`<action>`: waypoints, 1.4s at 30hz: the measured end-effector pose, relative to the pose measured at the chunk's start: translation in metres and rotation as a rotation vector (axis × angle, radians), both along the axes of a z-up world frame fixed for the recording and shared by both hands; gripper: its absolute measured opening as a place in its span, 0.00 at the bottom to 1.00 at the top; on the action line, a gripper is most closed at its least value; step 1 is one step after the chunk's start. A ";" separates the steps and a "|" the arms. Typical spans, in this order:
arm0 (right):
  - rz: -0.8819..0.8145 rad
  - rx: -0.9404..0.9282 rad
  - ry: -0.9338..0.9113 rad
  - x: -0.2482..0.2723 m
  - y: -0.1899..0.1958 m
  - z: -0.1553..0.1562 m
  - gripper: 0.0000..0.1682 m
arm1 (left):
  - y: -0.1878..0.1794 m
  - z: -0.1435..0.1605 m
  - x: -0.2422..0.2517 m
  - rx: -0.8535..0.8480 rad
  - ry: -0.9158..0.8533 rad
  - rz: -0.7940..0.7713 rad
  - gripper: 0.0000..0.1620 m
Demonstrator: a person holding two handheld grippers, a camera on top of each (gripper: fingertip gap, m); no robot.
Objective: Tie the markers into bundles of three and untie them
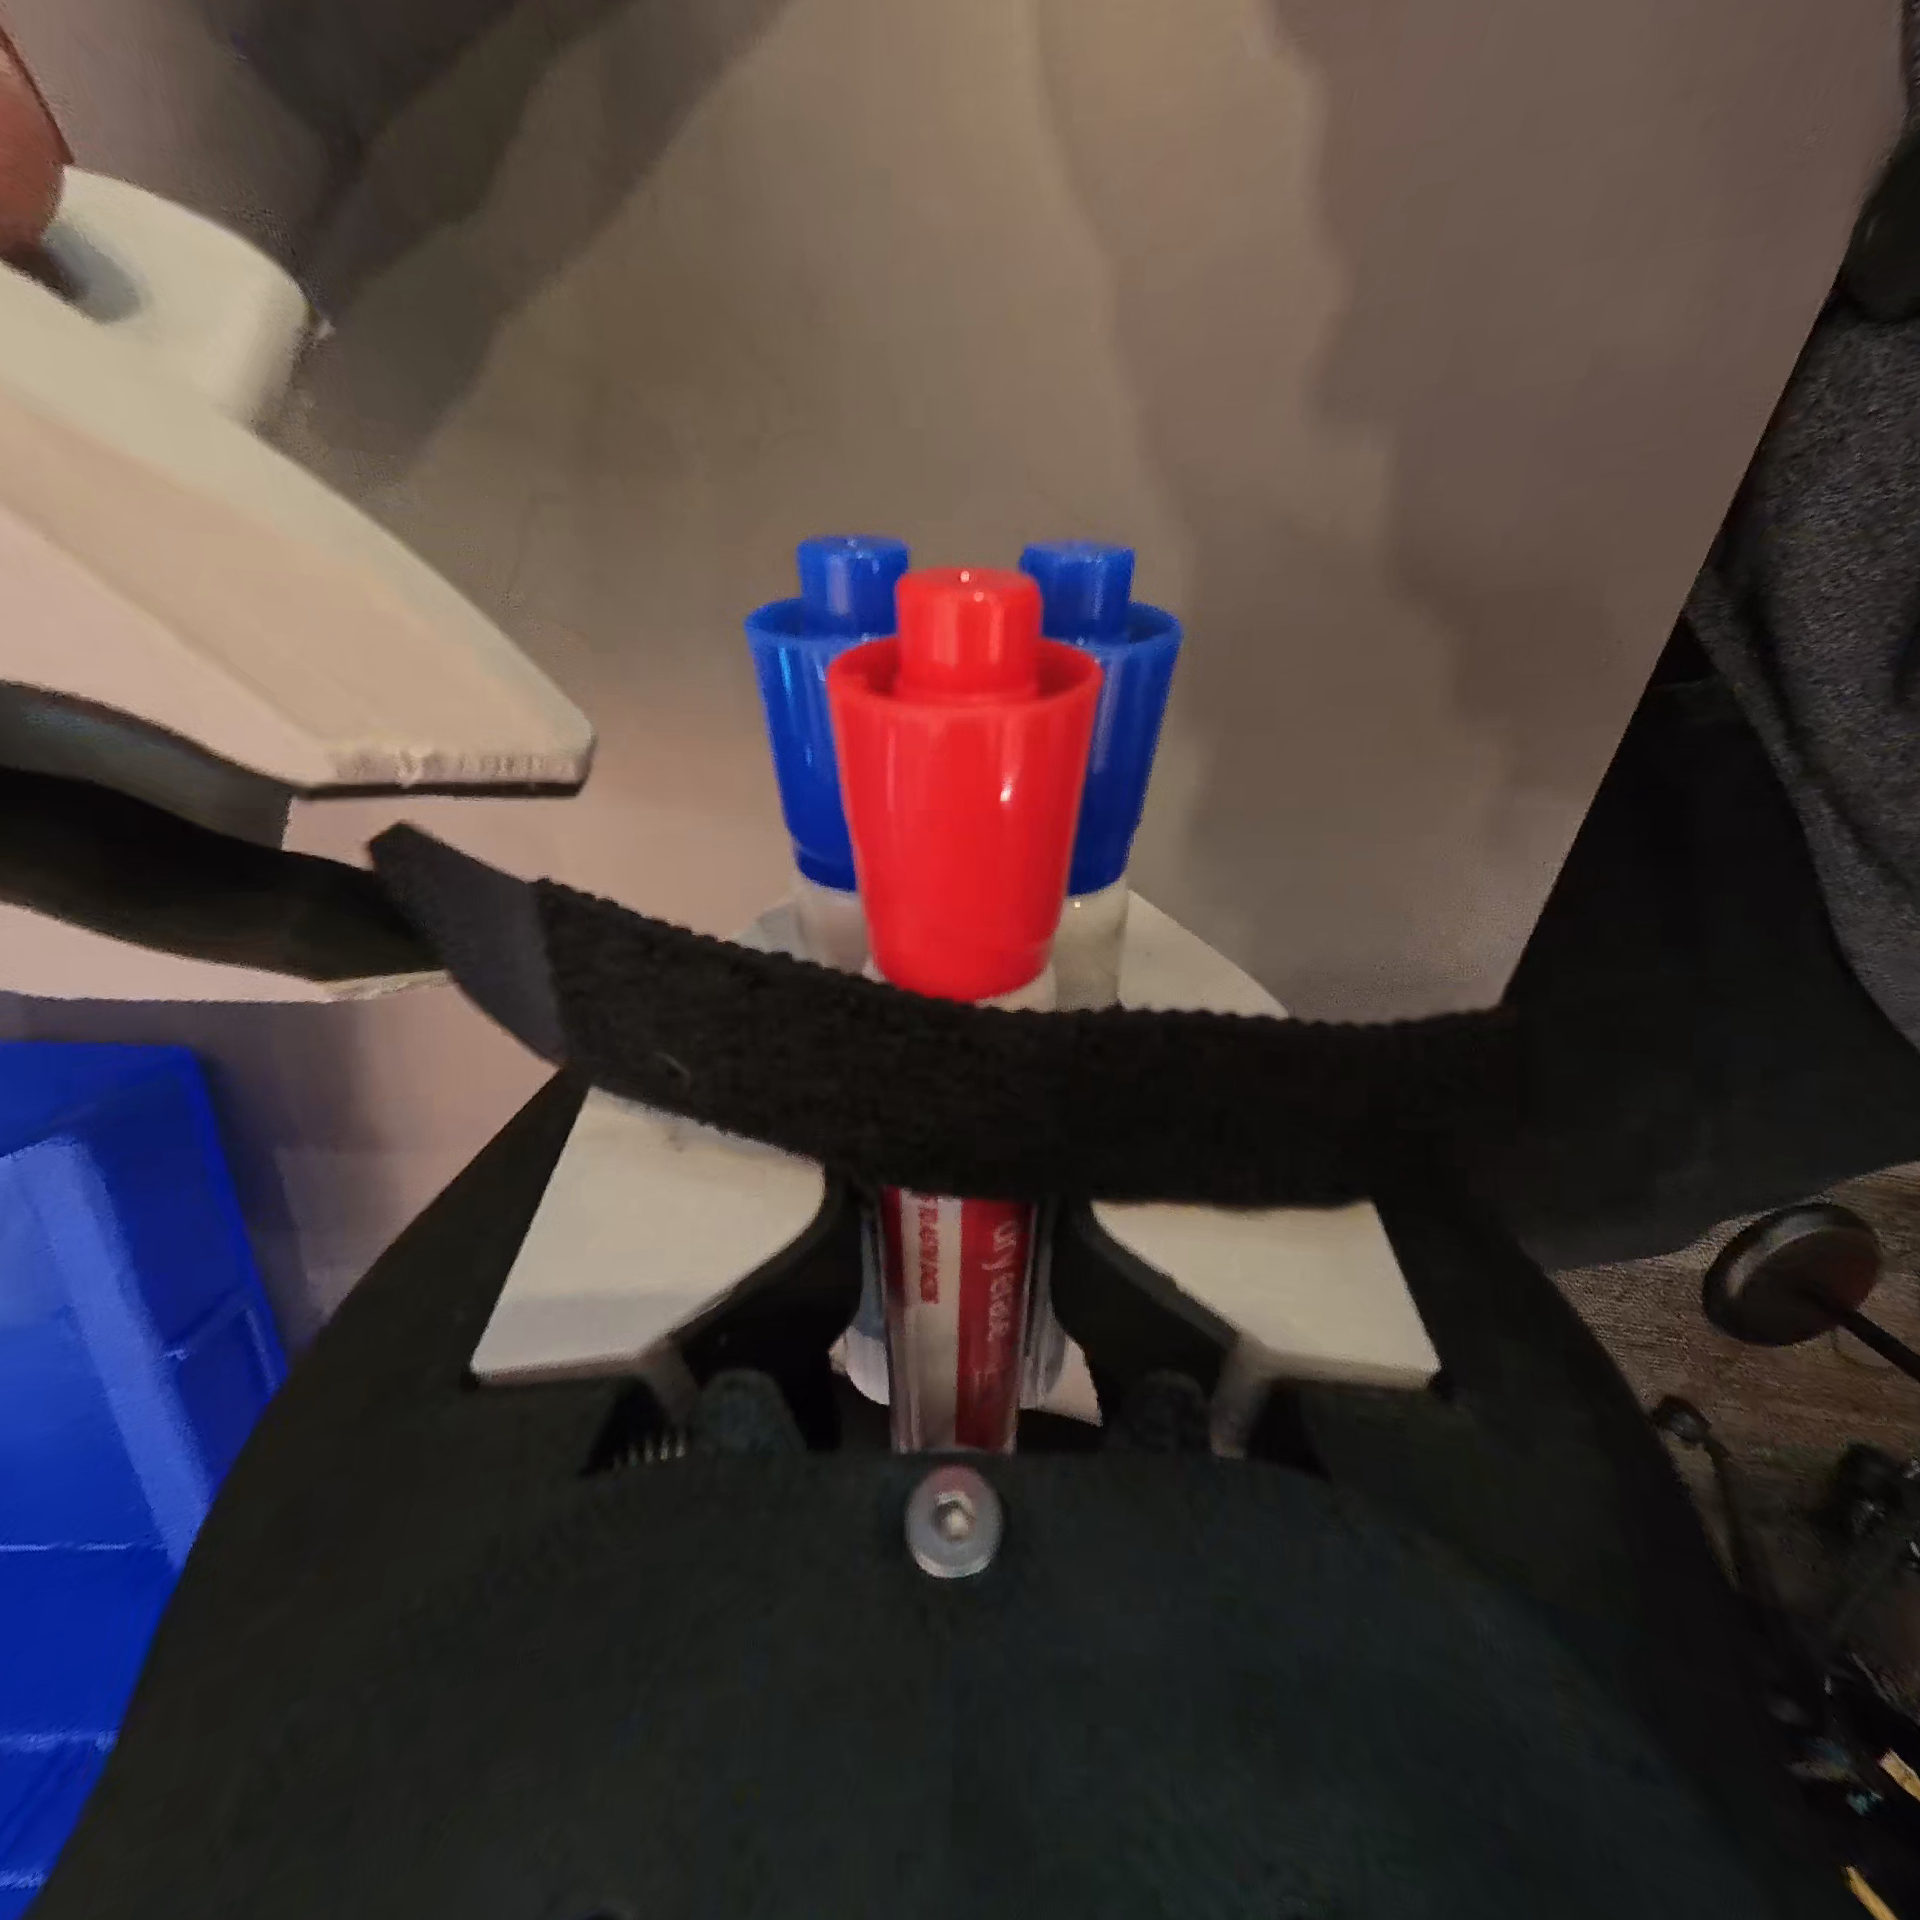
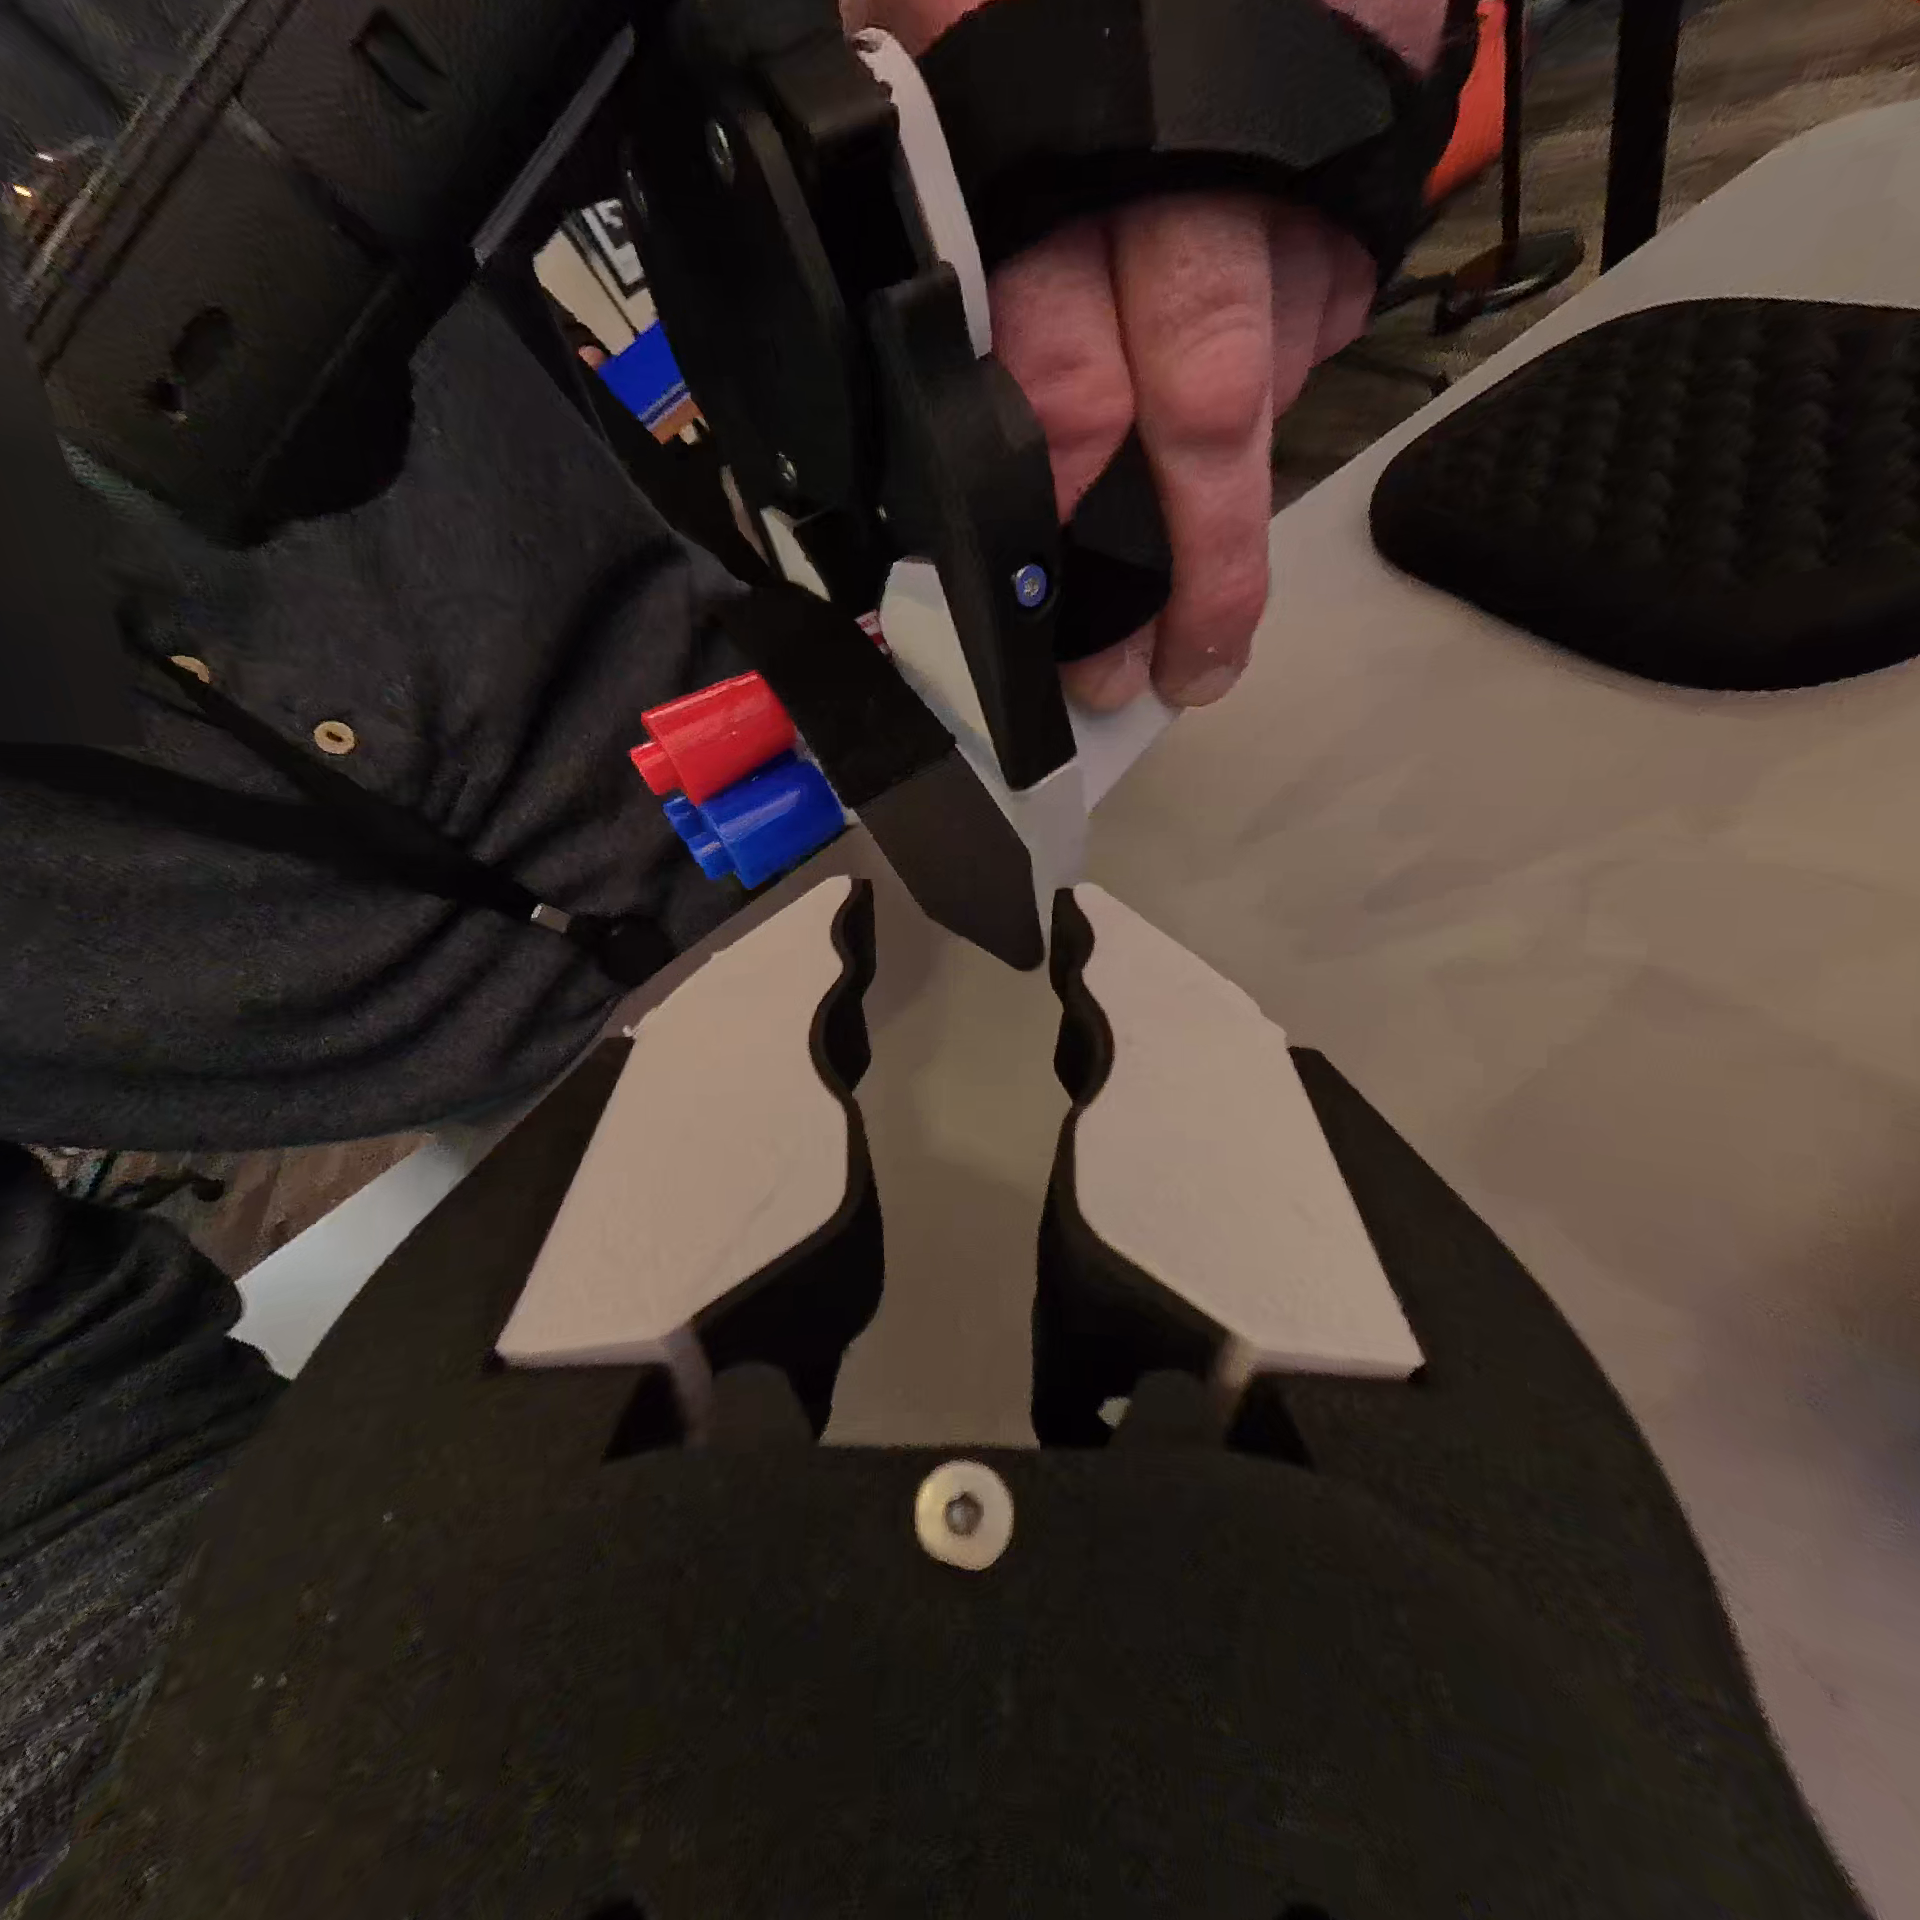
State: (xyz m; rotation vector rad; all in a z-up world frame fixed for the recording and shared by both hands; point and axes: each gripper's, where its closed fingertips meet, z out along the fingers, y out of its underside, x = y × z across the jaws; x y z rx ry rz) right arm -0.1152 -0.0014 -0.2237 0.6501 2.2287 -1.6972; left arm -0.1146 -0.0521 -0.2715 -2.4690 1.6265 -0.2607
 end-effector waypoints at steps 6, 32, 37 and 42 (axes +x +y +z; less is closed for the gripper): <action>-0.089 0.047 0.109 -0.005 0.011 0.002 0.25 | -0.006 0.000 0.002 -0.040 -0.016 -0.002 0.26; 0.274 0.677 0.472 0.102 -0.140 -0.048 0.28 | -0.027 -0.019 -0.044 -0.086 -0.017 0.154 0.26; 0.113 0.711 0.541 0.113 -0.176 -0.079 0.31 | -0.035 -0.022 -0.042 -0.067 -0.023 0.154 0.26; 0.011 0.830 0.582 0.115 -0.195 -0.095 0.29 | -0.043 -0.021 -0.037 -0.035 -0.027 0.147 0.26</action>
